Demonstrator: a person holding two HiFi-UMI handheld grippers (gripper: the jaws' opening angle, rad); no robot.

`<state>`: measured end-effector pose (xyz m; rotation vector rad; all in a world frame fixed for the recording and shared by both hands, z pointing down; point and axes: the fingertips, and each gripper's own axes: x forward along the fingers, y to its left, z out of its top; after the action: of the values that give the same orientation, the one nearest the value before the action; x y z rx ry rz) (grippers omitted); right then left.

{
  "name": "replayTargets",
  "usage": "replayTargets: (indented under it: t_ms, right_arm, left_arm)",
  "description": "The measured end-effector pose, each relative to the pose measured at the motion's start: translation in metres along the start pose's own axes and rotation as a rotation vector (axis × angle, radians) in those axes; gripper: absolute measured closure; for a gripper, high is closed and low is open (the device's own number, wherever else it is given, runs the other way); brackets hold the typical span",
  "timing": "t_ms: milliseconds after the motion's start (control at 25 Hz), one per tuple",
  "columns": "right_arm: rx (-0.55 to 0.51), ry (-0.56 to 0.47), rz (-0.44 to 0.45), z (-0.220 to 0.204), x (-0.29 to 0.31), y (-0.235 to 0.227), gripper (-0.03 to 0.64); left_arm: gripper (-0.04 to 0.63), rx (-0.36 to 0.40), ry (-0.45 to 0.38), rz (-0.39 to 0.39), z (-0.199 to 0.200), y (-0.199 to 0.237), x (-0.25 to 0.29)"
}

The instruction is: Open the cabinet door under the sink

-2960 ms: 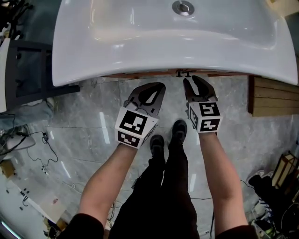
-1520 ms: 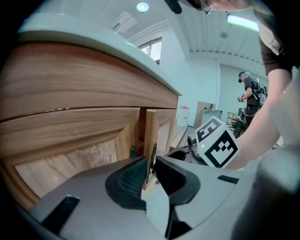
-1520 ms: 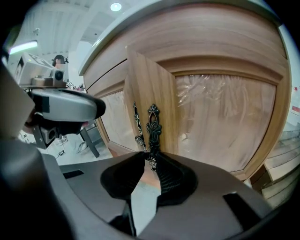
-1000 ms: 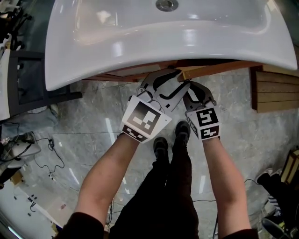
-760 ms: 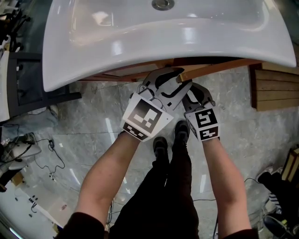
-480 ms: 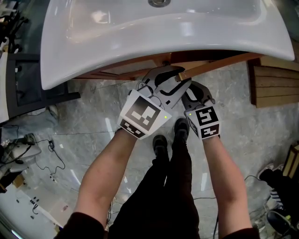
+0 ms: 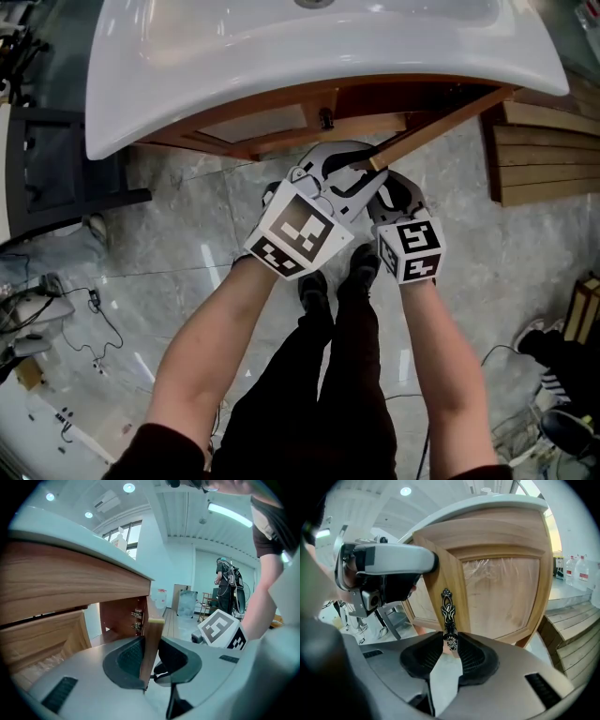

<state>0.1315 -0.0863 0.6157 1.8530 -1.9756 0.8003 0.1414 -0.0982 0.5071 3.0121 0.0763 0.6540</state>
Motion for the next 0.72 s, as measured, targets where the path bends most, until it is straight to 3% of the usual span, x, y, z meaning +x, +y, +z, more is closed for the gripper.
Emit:
replayTargets:
  t_ms: [160, 720]
  right_arm:
    - [-0.010, 0.009, -0.011, -0.007, -0.019, -0.002, 0.532]
    - [0.000, 0.057, 0.028, -0.036, -0.061, -0.011, 0.532]
  left_arm:
    - [0.503, -0.005, 0.015, 0.006, -0.001, -0.004, -0.003]
    - [0.502, -0.066, 0.015, 0.064, 0.000, -0.026, -0.003]
